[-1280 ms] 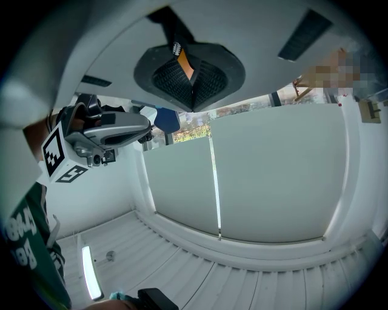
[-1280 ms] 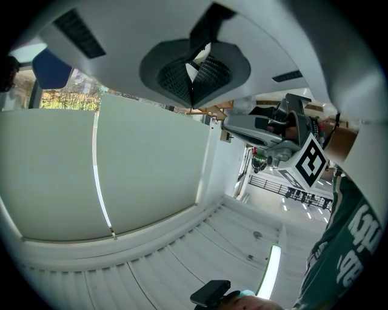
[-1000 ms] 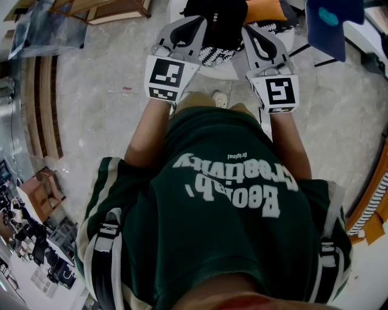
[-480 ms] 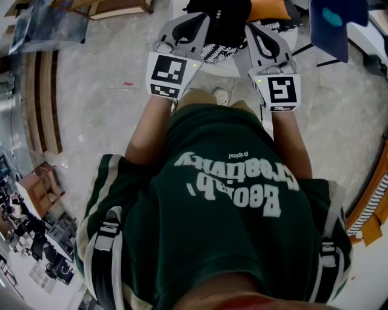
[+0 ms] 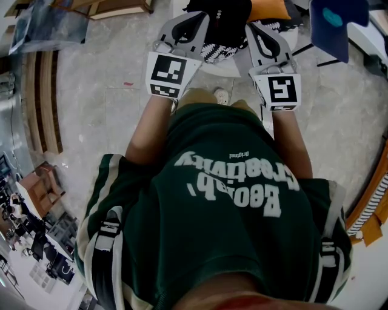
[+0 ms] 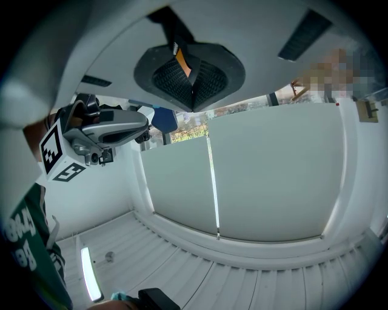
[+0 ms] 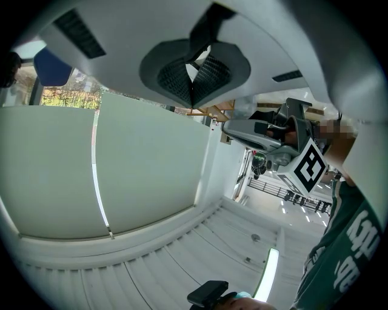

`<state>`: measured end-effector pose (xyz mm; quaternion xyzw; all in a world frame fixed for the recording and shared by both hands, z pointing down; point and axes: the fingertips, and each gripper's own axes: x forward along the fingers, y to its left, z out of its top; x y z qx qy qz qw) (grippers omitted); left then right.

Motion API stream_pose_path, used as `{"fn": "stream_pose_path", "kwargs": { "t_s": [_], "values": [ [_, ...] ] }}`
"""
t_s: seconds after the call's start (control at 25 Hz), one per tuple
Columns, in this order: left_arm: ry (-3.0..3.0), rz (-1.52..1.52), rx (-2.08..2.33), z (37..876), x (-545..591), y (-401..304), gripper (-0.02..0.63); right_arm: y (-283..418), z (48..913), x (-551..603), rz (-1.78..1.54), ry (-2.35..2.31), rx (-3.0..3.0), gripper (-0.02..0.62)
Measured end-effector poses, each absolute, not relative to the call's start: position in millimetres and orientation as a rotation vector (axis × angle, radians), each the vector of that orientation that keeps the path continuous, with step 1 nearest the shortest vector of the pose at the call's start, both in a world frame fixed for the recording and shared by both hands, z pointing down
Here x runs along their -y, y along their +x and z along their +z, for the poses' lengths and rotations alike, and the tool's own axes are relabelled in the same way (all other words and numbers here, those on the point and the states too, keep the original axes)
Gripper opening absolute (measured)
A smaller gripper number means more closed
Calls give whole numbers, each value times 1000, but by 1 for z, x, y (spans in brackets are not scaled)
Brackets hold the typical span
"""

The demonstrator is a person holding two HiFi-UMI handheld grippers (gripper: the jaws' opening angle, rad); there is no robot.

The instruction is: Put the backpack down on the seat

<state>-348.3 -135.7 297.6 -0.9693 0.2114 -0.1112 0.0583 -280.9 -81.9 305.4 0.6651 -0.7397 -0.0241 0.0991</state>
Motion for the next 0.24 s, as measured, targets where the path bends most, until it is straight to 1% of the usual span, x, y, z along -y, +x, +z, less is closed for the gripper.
{"fn": "stream_pose_path", "kwargs": {
  "t_s": [0.24],
  "values": [
    [-2937,-338,-640,299,137,-340,18,-273,308,82,-66,1968,2186,34]
  ]
}}
